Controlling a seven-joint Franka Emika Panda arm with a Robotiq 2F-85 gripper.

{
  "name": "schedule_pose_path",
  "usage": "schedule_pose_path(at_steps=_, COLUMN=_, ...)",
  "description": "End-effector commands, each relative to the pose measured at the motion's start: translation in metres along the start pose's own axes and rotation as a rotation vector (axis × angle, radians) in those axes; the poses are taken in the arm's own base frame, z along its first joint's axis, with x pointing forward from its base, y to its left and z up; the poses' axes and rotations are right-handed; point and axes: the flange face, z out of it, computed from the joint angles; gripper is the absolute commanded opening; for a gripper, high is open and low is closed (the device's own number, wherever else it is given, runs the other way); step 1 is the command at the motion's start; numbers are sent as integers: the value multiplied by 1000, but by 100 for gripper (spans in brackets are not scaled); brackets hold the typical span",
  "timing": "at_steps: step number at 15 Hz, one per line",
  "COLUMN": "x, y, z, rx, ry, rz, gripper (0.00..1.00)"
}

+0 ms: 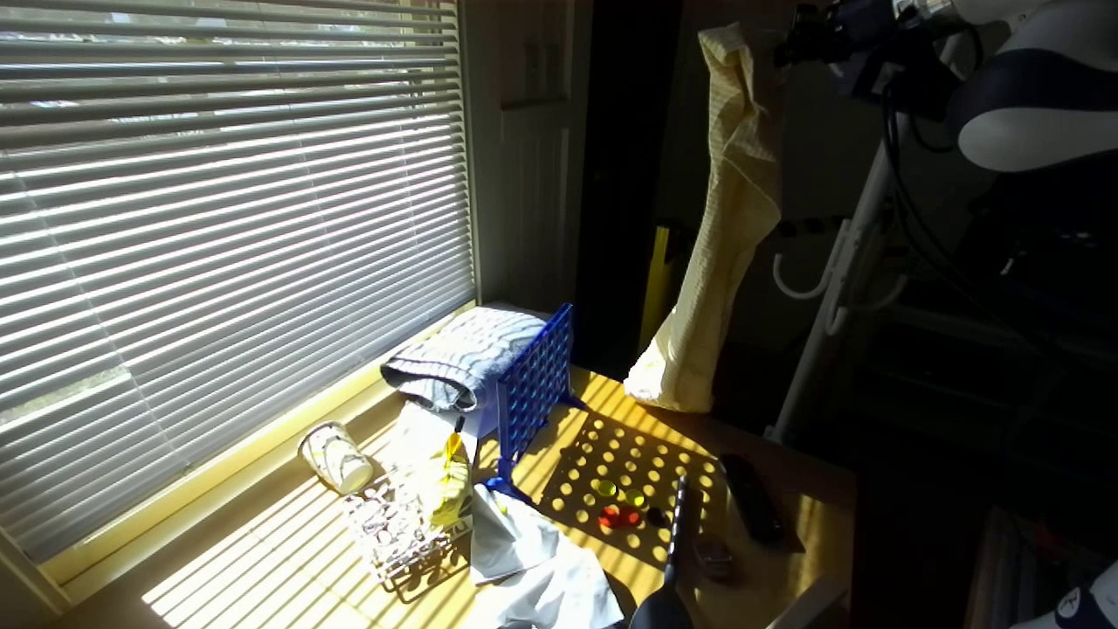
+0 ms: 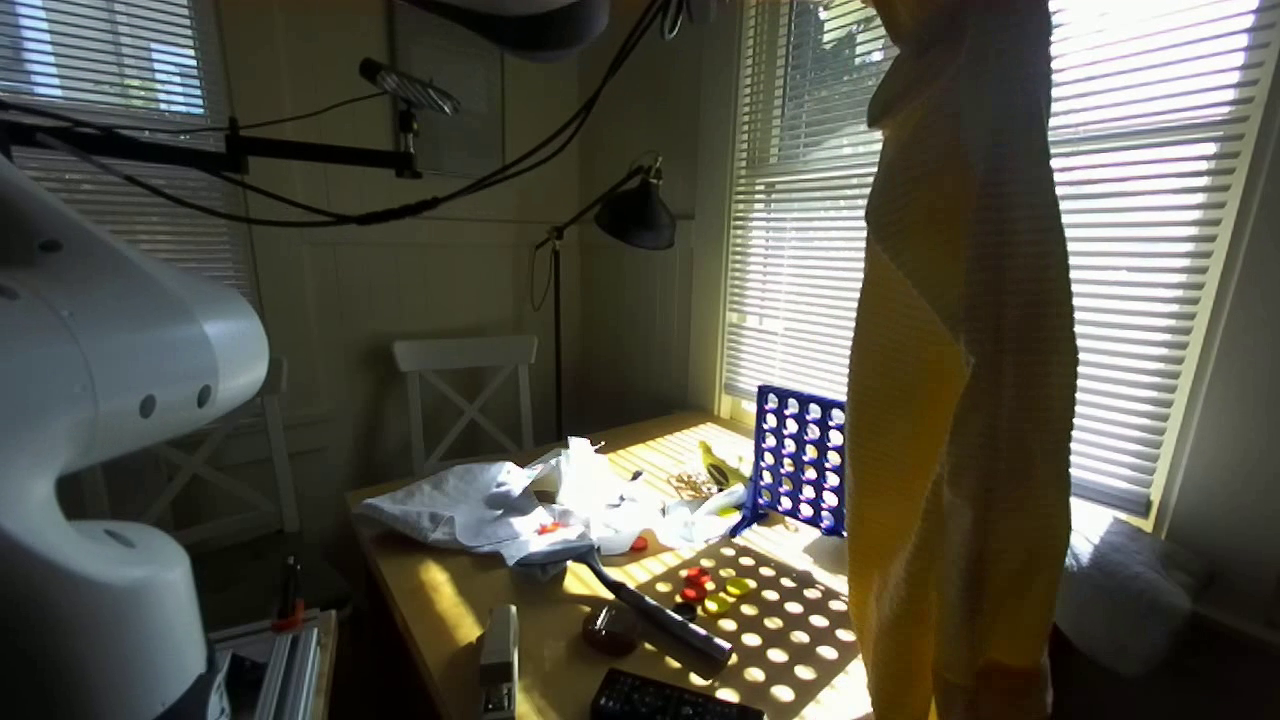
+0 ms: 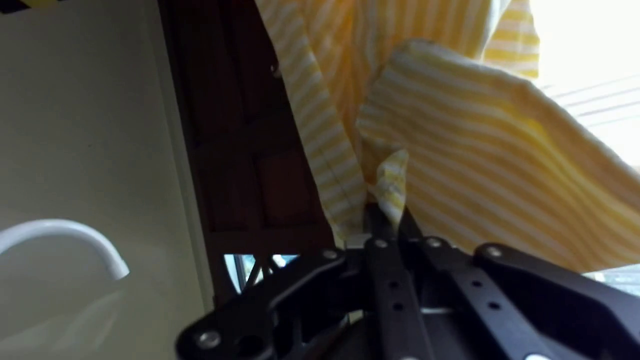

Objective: Hang the yellow towel on the stand

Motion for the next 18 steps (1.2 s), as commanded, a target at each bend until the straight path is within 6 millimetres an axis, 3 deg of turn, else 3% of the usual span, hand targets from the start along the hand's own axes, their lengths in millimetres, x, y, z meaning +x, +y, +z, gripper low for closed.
schedule_pose_path(at_steps=1, x=34, y=11, z=-10, rx=-31, ry=106, rz=23, gripper=1)
schedule_pose_path(at_steps=7, x=80, y=37, z=-21, rx=-61, ry=257, rz=95, gripper=1)
schedule_pose_path(at_steps=13, x=111, y=61, z=-24, rx=-91, ry=366, rz=166, gripper=1)
schedule_pose_path(at_steps=18, x=130, y=77, z=-48, rx=-111, ry=471, rz=186, gripper=1)
